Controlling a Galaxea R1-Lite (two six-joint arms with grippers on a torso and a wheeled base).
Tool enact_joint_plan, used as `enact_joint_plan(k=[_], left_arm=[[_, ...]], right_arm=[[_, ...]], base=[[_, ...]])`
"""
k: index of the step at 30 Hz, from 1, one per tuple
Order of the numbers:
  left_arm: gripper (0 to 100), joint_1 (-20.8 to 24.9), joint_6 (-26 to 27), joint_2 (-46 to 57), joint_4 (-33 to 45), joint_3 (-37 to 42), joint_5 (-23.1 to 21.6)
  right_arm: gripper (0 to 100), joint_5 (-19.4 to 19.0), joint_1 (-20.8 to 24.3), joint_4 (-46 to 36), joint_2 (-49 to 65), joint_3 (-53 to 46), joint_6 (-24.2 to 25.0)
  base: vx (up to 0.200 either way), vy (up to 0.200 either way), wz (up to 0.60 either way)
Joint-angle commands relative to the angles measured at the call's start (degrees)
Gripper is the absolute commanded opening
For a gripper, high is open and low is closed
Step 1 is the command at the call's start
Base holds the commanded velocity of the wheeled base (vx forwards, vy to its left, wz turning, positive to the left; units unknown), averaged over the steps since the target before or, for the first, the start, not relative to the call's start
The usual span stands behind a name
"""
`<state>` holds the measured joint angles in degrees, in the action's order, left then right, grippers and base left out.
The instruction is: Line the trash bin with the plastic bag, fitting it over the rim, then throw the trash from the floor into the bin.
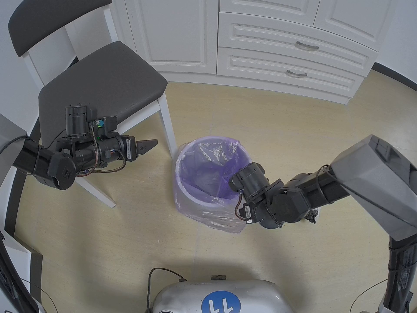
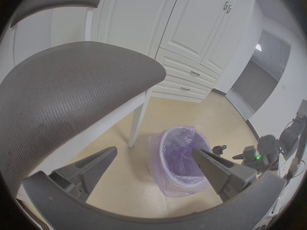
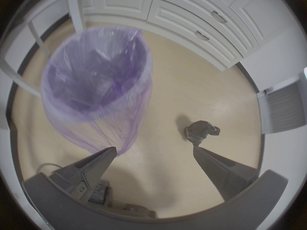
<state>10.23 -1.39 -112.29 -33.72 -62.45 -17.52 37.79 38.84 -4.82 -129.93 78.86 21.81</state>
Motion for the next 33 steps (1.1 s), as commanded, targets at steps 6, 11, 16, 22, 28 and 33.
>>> enact_joint_plan(k=[6, 11, 16, 22, 28, 33], left_arm=[[100, 0.58, 0.07, 0.23, -0.03, 1.37, -0.50], [100, 0.85, 0.07, -0.04, -0.03, 1.28, -0.41], [100, 1.29, 0.07, -0.30, -0.03, 1.37, -0.32], [100, 1.99, 0.16, -0.83, -0.03, 1.28, -0.15], [100, 2.16, 0.16, -0.83, -0.03, 1.37, -0.15], [100, 2.60, 0.16, -0.74, -0.03, 1.81, -0.15]], right_arm=[[100, -4.48, -1.22, 22.74, 3.54, -15.23, 2.54], [100, -5.89, -3.42, 27.14, 1.78, -18.22, 2.71], [100, -6.24, -6.41, 34.08, -2.79, -18.04, 2.80], [100, -10.28, -8.25, 47.35, -10.79, -15.84, 3.77], [100, -10.46, -8.69, 49.46, -15.53, -13.29, 3.94], [100, -10.46, -8.69, 49.90, -18.61, -9.87, 6.76]], base=[[0.000, 0.000, 0.00], [0.000, 0.000, 0.00], [0.000, 0.000, 0.00], [0.000, 0.000, 0.00], [0.000, 0.000, 0.00], [0.000, 0.000, 0.00]])
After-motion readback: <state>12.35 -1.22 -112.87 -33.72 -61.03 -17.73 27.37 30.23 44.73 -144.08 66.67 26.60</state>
